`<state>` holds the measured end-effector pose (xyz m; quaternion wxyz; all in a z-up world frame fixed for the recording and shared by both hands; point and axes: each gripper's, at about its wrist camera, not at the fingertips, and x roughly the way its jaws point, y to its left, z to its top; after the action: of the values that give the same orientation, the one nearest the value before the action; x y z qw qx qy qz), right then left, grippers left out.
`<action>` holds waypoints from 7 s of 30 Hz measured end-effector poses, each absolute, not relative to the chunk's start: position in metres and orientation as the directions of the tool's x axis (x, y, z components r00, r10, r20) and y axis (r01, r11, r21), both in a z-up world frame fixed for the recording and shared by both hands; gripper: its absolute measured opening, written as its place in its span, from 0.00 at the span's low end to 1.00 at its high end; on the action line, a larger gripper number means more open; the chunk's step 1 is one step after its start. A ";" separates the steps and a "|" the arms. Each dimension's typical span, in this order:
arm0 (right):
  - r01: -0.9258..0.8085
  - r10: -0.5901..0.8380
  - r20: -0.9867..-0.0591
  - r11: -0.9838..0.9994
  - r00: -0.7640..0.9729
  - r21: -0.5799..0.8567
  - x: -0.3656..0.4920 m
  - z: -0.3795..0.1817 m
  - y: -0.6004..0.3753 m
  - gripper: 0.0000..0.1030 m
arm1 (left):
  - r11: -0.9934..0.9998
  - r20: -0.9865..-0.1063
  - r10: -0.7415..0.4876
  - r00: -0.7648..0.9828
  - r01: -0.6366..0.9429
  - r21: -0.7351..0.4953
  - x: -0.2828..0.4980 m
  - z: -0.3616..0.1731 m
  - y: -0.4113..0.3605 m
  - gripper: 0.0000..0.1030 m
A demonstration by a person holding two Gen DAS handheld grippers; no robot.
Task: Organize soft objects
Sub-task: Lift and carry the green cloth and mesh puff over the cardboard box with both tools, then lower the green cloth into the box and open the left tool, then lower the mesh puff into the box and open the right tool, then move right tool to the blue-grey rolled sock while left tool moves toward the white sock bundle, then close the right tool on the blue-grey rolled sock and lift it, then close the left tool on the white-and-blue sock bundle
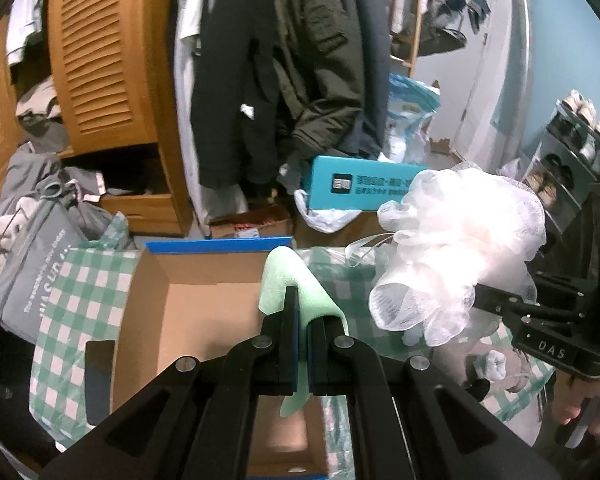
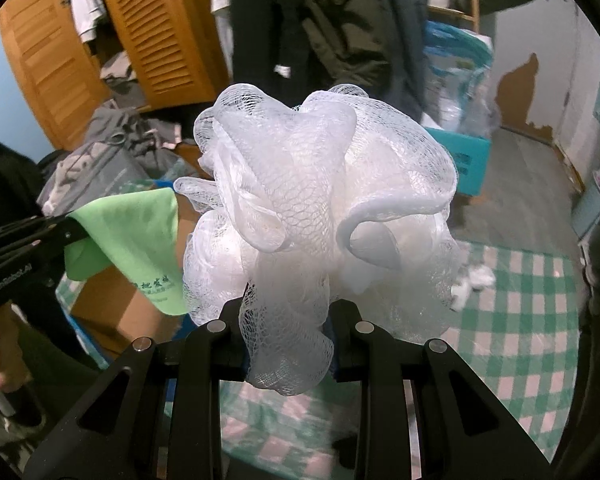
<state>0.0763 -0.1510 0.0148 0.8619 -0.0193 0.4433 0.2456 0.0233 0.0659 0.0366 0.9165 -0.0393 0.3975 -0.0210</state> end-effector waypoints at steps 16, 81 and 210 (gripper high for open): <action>-0.546 0.444 -0.797 0.819 0.409 0.177 0.079 0.007 -0.062 0.25 | 0.986 -0.744 0.015 0.668 -0.133 -0.100 0.007 0.017 0.142 0.03; -0.406 0.326 -0.857 0.901 0.400 0.153 0.081 -0.022 -0.129 0.69 | 0.999 -0.822 -0.014 0.570 -0.021 -0.031 0.021 -0.011 0.078 0.68; -0.086 0.225 -0.917 0.974 0.331 0.208 0.130 -0.137 -0.324 0.26 | 0.960 -0.964 -0.179 0.194 0.247 -0.129 0.168 -0.188 -0.149 0.77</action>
<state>0.1303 -0.3243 -0.1371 0.8134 0.0605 0.5706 0.0955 0.1679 -0.1490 -0.1880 0.7721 0.0271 0.6197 -0.1380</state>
